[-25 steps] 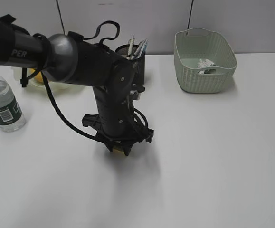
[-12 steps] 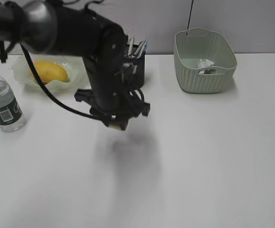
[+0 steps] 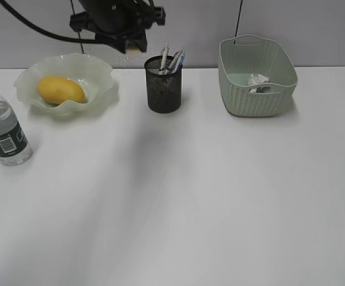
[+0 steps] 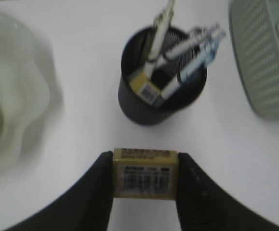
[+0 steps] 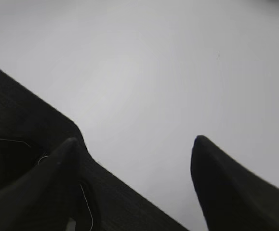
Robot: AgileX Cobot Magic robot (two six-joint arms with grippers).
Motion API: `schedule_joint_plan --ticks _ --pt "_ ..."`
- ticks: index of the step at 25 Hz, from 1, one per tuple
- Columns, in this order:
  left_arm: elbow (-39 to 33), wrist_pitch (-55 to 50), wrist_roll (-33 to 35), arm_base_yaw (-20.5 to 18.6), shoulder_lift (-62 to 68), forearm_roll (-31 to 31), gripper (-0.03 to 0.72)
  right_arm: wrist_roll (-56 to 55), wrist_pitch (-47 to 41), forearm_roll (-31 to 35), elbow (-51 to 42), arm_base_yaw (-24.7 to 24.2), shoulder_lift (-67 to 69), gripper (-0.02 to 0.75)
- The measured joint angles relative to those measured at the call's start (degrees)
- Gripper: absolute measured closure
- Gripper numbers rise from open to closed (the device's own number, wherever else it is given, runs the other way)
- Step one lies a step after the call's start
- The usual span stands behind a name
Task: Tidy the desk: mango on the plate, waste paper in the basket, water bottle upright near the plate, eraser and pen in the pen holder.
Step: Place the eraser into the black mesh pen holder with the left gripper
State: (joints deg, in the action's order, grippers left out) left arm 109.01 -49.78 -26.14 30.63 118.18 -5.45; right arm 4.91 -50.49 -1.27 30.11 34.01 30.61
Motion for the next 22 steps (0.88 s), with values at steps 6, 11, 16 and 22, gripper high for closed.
schedule_joint_plan --ticks 6,11,16,22 --pt "1.0 10.8 0.0 -2.2 1.8 2.9 0.386 0.0 0.0 0.0 0.0 0.0 0.0 0.176" --pt "1.0 20.8 0.0 -2.2 6.6 6.4 0.386 0.0 0.1 0.0 0.0 0.0 0.0 0.176" --pt "1.0 26.1 0.0 -2.2 10.4 6.9 0.386 0.0 0.1 0.0 0.0 0.0 0.0 0.176" --pt "1.0 28.2 0.0 -1.9 12.3 6.9 0.386 0.0 0.1 0.0 0.0 0.0 0.0 0.176"
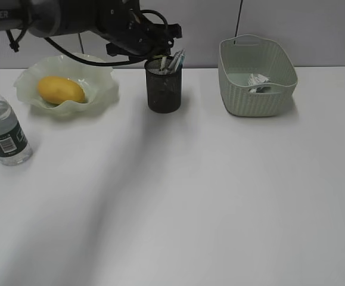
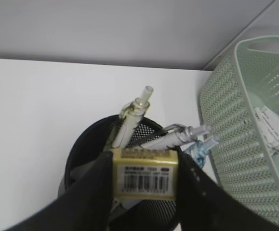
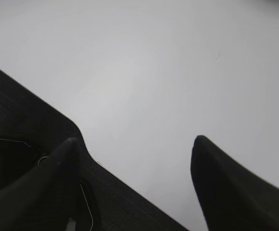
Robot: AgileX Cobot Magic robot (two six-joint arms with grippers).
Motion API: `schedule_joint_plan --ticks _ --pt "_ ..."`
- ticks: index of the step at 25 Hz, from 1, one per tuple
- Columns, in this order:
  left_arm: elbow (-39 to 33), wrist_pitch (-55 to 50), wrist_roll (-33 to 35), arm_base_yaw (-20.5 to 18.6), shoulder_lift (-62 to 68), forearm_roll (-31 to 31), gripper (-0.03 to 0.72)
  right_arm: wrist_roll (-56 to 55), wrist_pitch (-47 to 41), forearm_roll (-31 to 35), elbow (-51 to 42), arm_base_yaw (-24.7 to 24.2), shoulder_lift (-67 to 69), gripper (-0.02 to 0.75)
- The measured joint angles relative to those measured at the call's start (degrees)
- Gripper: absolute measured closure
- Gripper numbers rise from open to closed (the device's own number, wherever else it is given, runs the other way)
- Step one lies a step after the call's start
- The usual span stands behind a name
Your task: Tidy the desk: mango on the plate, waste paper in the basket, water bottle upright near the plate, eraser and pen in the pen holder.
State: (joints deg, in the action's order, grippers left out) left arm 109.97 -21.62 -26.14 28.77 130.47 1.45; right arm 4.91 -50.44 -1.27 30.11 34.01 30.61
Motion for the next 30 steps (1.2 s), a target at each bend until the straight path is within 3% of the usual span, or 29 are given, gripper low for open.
schedule_joint_plan --ticks 5,11,17,23,30 --pt "0.0 1.1 0.0 0.4 0.0 -0.3 0.377 0.0 0.0 0.0 0.0 0.0 0.0 0.176" --pt "0.0 1.8 0.0 0.4 0.0 -1.0 0.209 0.0 0.0 0.0 0.0 0.0 0.0 0.176" --pt "0.0 -0.3 0.0 0.4 -0.4 -2.0 0.177 0.0 0.0 0.0 0.0 0.0 0.0 0.176" --pt "0.0 -14.5 6.1 0.4 -6.9 -2.8 0.175 0.0 0.0 0.0 0.0 0.0 0.0 0.176" --pt "0.0 -43.1 17.4 0.4 -20.7 -2.7 0.189 -0.1 0.1 0.0 0.0 0.0 0.0 0.176"
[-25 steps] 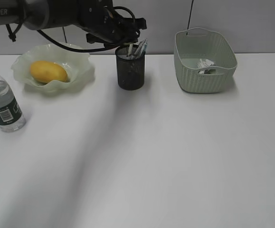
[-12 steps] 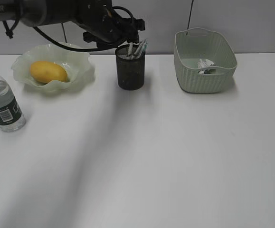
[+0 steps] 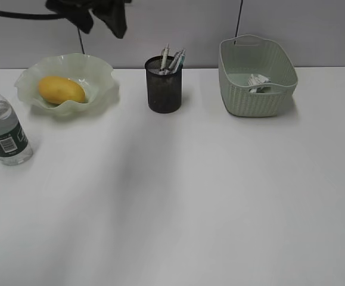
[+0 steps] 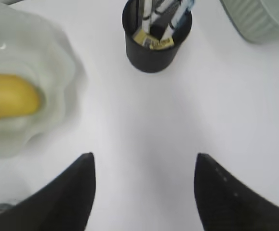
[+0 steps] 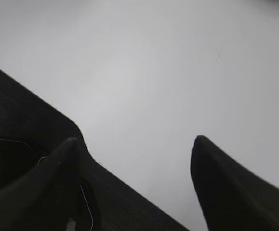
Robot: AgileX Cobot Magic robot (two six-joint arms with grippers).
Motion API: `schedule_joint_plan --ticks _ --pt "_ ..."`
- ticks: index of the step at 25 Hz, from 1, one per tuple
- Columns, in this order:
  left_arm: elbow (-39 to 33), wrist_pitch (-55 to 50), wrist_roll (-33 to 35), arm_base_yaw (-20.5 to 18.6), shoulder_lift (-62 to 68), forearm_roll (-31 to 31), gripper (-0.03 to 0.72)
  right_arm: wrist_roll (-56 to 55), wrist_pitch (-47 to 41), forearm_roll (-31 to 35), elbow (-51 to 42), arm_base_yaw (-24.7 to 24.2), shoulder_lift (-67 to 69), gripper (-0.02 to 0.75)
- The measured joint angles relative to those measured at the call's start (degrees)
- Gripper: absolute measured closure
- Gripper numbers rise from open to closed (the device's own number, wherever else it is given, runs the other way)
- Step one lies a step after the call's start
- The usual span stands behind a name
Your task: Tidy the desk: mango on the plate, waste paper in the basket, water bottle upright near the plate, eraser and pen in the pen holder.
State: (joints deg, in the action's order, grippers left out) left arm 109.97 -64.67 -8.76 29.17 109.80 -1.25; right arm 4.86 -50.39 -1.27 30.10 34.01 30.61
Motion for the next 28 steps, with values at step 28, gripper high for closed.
schedule_joint_plan --ticks 28 --pt "-62.0 -5.6 5.7 0.1 -83.5 1.6 0.113 -2.9 -19.0 -1.7 6.4 0.0 0.0 0.176"
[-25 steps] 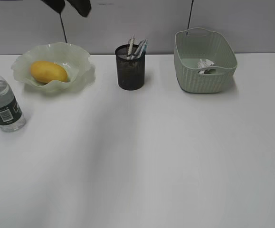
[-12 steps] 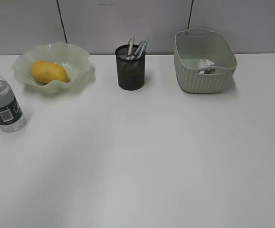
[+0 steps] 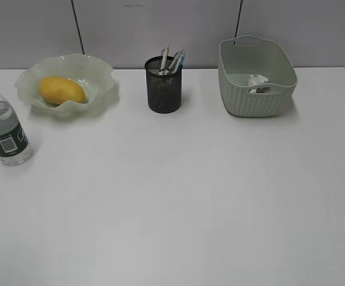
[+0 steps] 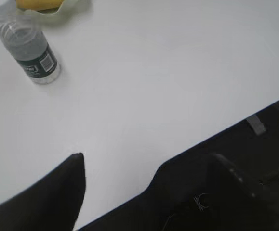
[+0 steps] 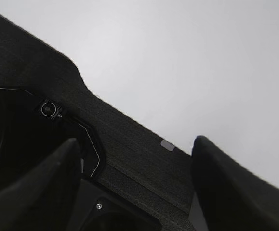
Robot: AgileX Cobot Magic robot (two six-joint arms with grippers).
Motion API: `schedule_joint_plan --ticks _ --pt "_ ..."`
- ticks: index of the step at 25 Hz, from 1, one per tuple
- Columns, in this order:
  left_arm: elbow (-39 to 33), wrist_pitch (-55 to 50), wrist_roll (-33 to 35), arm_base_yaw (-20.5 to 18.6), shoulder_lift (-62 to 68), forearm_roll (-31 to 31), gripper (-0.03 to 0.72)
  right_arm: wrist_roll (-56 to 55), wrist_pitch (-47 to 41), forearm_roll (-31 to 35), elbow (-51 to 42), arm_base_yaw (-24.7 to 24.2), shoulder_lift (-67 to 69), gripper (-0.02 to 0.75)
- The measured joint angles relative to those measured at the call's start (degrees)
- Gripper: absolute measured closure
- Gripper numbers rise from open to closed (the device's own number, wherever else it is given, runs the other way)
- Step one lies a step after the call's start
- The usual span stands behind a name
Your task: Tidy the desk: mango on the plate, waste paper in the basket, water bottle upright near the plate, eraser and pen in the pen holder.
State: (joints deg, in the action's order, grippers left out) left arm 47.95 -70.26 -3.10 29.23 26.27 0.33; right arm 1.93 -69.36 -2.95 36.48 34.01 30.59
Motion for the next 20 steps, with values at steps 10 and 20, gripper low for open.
schedule_joint_plan --ticks 10,20 --pt "-14.6 -0.3 0.7 0.0 -17.2 -0.7 0.108 1.1 -0.1 -0.3 0.0 0.0 -1.0 0.177" --pt "-15.4 3.5 2.7 0.0 -17.2 0.7 0.113 1.3 0.5 1.9 -4.9 0.0 -6.2 0.177"
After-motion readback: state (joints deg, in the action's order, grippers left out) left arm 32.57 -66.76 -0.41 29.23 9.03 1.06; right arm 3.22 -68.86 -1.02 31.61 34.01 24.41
